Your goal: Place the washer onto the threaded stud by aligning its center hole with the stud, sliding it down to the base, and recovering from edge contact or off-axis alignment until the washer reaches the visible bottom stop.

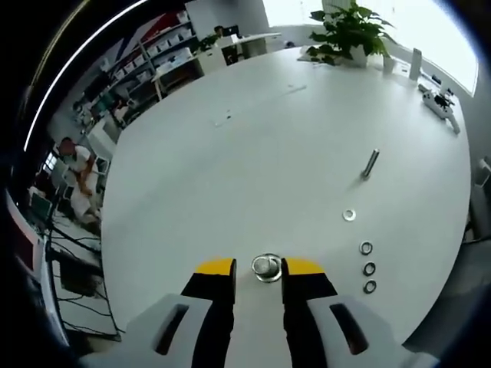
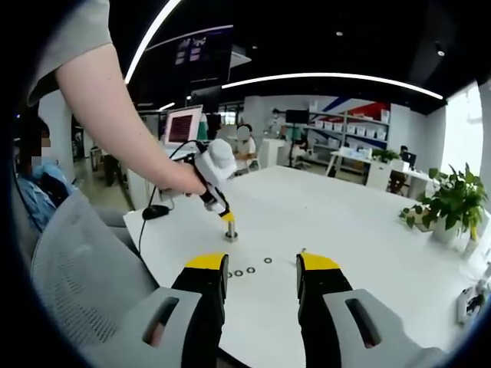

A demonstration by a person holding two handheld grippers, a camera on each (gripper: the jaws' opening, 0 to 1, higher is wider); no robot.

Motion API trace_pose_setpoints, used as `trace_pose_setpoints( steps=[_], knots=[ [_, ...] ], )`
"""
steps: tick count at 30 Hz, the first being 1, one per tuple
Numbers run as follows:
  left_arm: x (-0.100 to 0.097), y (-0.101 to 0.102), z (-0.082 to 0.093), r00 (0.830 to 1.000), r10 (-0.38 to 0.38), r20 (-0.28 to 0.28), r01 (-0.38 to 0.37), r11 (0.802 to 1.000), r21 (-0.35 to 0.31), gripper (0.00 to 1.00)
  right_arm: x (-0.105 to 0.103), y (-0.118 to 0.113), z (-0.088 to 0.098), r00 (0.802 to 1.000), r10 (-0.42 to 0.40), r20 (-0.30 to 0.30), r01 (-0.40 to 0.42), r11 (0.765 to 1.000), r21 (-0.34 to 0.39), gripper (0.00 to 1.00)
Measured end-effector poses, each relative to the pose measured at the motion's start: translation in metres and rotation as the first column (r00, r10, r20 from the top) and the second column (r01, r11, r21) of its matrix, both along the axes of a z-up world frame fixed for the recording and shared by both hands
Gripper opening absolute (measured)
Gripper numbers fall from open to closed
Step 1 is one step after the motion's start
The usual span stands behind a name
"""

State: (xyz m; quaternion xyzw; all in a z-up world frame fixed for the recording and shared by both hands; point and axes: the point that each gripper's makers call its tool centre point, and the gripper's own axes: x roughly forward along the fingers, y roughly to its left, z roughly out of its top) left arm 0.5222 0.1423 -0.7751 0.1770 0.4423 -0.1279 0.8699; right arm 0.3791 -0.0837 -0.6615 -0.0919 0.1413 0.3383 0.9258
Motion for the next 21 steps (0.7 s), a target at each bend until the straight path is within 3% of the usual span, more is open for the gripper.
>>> trace_pose_setpoints(
  steps=[9, 14, 21],
  knots=[
    [-0.008, 0.004, 0.016, 0.998, 0.013, 0.069, -0.010, 0.999, -0.031, 0.24, -0.001, 0.001, 0.000, 1.000, 0.006, 0.001, -0.006, 1.000, -0.006, 0.38],
    [-0.018, 0.005, 0.018, 0.998, -0.005, 0.070, 0.006, 1.000, -0.023, 0.24, 0.000, -0.002, -0.001, 1.000, -0.010, -0.005, 0.010, 1.000, -0.006, 0.38],
    [-0.026, 0.000, 0.033, 0.994, 0.014, 0.109, -0.005, 0.997, -0.081, 0.24, -0.001, 0.001, 0.000, 1.000, 0.002, 0.005, -0.002, 1.000, -0.011, 0.38]
  ],
)
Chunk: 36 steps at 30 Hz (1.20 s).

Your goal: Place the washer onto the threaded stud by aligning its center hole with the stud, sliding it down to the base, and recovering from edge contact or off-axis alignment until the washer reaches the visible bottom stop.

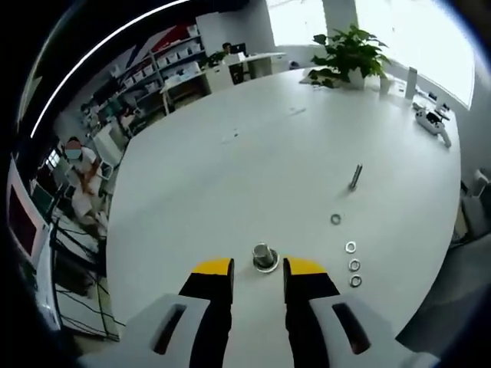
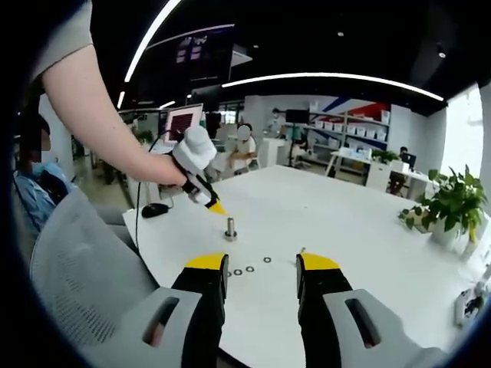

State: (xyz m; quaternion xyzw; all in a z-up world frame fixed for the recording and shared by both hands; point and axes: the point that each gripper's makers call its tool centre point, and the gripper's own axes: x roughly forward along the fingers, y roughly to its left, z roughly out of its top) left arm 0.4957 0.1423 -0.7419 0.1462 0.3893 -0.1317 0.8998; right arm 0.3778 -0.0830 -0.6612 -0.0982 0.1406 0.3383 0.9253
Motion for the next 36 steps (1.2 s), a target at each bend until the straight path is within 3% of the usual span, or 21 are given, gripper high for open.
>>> trace_pose_setpoints(
  steps=[3, 7, 10, 14, 19, 28, 31, 36],
  knots=[
    [-0.007, 0.004, 0.001, 1.000, 0.012, 0.008, -0.012, 1.000, 0.007, 0.24, 0.002, -0.003, 0.005, 1.000, -0.012, 0.023, 0.012, 1.000, 0.008, 0.37],
    [-0.017, 0.012, 0.002, 0.998, 0.056, 0.013, -0.056, 0.998, -0.025, 0.24, 0.001, -0.002, 0.002, 1.000, -0.007, 0.006, 0.007, 1.000, 0.008, 0.37],
    [-0.024, 0.012, 0.007, 0.996, 0.081, 0.039, -0.078, 0.994, -0.070, 0.24, 0.000, -0.001, 0.009, 0.999, -0.003, 0.032, 0.003, 1.000, 0.022, 0.37],
    [-0.032, 0.015, 0.010, 0.995, 0.070, 0.068, -0.065, 0.995, -0.071, 0.26, 0.003, -0.003, 0.010, 1.000, -0.014, 0.014, 0.013, 0.998, 0.056, 0.37],
    [-0.037, 0.022, 0.019, 0.987, 0.117, 0.110, -0.103, 0.987, -0.123, 0.26, 0.002, -0.003, 0.009, 1.000, -0.016, 0.014, 0.016, 0.999, 0.051, 0.37],
    [-0.048, 0.004, 0.045, 0.973, 0.058, 0.222, -0.017, 0.983, -0.183, 0.26, 0.002, -0.004, 0.007, 1.000, -0.020, 0.017, 0.019, 0.999, 0.038, 0.37],
    [-0.055, -0.002, 0.058, 0.962, 0.060, 0.268, 0.004, 0.973, -0.231, 0.27, 0.002, -0.004, 0.007, 1.000, -0.019, 0.016, 0.019, 0.999, 0.033, 0.37],
    [-0.068, -0.003, 0.064, 0.952, 0.054, 0.301, 0.023, 0.969, -0.245, 0.26, 0.001, -0.002, 0.006, 1.000, -0.011, 0.022, 0.010, 1.000, 0.020, 0.37]
  ],
)
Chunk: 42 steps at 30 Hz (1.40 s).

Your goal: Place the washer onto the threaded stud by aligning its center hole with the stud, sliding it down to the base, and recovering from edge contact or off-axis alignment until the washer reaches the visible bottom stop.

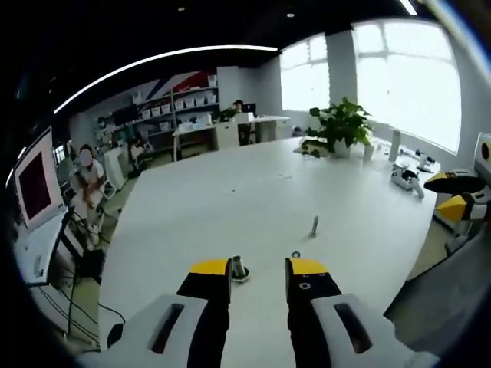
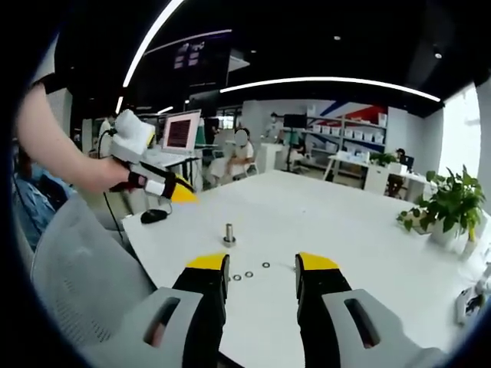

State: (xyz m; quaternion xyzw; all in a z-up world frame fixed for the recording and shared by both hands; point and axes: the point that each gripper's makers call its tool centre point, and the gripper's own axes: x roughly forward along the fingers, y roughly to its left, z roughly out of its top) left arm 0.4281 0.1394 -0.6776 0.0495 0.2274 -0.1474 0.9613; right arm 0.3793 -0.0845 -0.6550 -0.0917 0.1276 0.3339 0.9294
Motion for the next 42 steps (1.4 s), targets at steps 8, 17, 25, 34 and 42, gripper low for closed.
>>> trace_pose_setpoints(
  steps=[8, 17, 25, 34, 42],
  knots=[
    [-0.023, 0.001, 0.000, 1.000, -0.013, -0.006, 0.013, 0.999, -0.034, 0.27, 0.000, -0.001, -0.003, 1.000, -0.004, -0.005, 0.004, 1.000, -0.019, 0.37],
    [-0.046, 0.002, 0.015, 0.999, -0.010, 0.041, 0.015, 0.992, -0.127, 0.27, 0.001, -0.001, -0.005, 1.000, -0.008, 0.002, 0.008, 0.999, -0.044, 0.37],
    [-0.056, -0.002, 0.019, 0.995, -0.024, 0.095, 0.037, 0.990, -0.133, 0.27, 0.002, -0.002, -0.010, 1.000, -0.020, -0.011, 0.019, 0.998, -0.068, 0.37],
    [-0.060, -0.005, 0.026, 0.991, -0.036, 0.129, 0.054, 0.988, -0.146, 0.27, 0.004, -0.006, -0.016, 0.999, -0.048, -0.022, 0.046, 0.994, -0.100, 0.37],
    [-0.061, -0.012, 0.025, 0.986, -0.081, 0.149, 0.097, 0.990, -0.104, 0.26, 0.004, -0.009, -0.018, 0.997, -0.074, -0.032, 0.071, 0.993, -0.096, 0.37]
  ],
)
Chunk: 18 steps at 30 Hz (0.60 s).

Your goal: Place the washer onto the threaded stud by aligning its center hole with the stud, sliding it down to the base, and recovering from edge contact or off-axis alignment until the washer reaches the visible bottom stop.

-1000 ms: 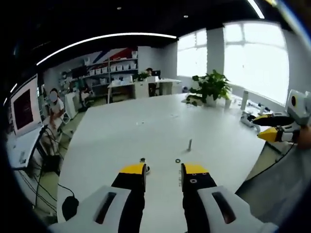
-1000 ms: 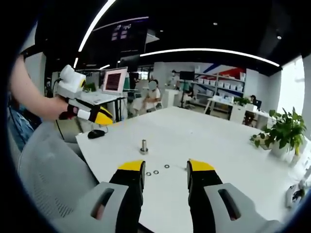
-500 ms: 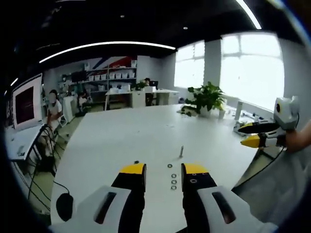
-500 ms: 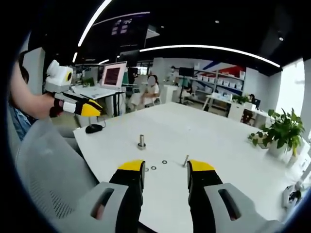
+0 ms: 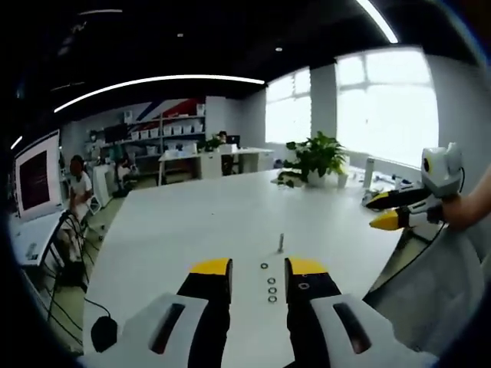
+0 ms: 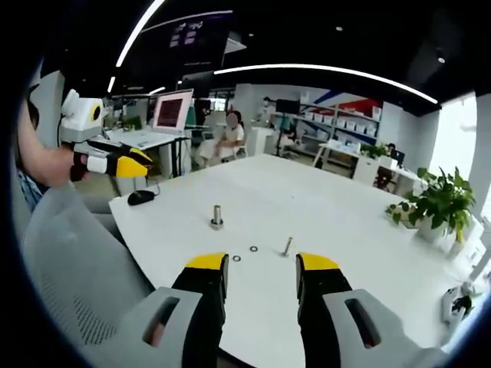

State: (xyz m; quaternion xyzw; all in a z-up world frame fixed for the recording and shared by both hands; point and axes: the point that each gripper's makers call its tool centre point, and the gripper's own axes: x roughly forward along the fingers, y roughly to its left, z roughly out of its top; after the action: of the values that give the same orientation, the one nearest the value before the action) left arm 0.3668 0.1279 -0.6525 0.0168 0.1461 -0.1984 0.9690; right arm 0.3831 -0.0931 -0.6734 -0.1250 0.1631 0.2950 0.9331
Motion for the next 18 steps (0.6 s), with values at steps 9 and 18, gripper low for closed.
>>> trace_pose_setpoints(
  steps=[9, 18],
  knots=[
    [0.003, 0.017, 0.010, 0.997, 0.060, 0.038, -0.058, 0.996, -0.062, 0.26, 0.004, -0.008, -0.003, 0.999, -0.051, -0.018, 0.051, 0.999, 0.001, 0.37],
    [0.001, 0.006, 0.009, 1.000, 0.016, 0.027, -0.013, 0.996, -0.083, 0.27, 0.004, -0.011, -0.007, 0.997, -0.070, -0.016, 0.069, 0.997, -0.038, 0.38]
  ],
)
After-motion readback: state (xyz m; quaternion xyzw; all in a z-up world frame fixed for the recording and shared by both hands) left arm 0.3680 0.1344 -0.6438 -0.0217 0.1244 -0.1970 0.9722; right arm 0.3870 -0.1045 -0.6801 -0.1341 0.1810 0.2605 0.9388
